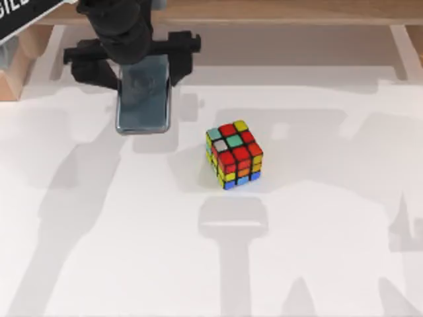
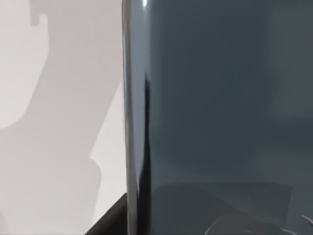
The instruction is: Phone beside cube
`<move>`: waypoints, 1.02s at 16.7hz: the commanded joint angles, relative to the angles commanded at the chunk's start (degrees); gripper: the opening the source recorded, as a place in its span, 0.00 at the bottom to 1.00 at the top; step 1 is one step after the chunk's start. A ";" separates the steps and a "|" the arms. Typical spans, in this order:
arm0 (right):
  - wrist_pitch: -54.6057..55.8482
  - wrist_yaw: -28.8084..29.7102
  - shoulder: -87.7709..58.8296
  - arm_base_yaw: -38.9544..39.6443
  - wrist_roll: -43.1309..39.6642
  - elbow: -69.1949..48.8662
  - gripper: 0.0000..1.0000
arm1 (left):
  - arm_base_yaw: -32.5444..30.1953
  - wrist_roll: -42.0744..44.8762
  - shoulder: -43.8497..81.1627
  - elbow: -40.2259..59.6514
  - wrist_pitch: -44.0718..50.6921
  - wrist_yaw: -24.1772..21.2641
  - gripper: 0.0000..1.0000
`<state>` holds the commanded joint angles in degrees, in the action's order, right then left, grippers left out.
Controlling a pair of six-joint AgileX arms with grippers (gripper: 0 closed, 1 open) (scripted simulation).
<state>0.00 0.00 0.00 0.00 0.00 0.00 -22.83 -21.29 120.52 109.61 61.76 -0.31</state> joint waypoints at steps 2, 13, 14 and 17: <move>0.00 0.00 0.00 0.00 0.00 0.00 1.00 | -0.02 0.01 -0.33 -0.07 -0.69 0.00 0.00; 0.00 0.00 0.00 0.00 0.00 0.00 1.00 | -0.18 -0.03 1.88 -3.08 -3.76 0.18 0.00; 0.00 0.00 0.00 0.00 0.00 0.00 1.00 | -0.19 -0.04 2.48 -3.62 -3.95 0.21 0.00; 0.00 0.00 0.00 0.00 0.00 0.00 1.00 | -0.24 -0.07 4.92 -5.68 -4.35 0.32 0.00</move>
<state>0.00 0.00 0.00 0.00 0.00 0.00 -23.07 -21.36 125.44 103.92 57.40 0.01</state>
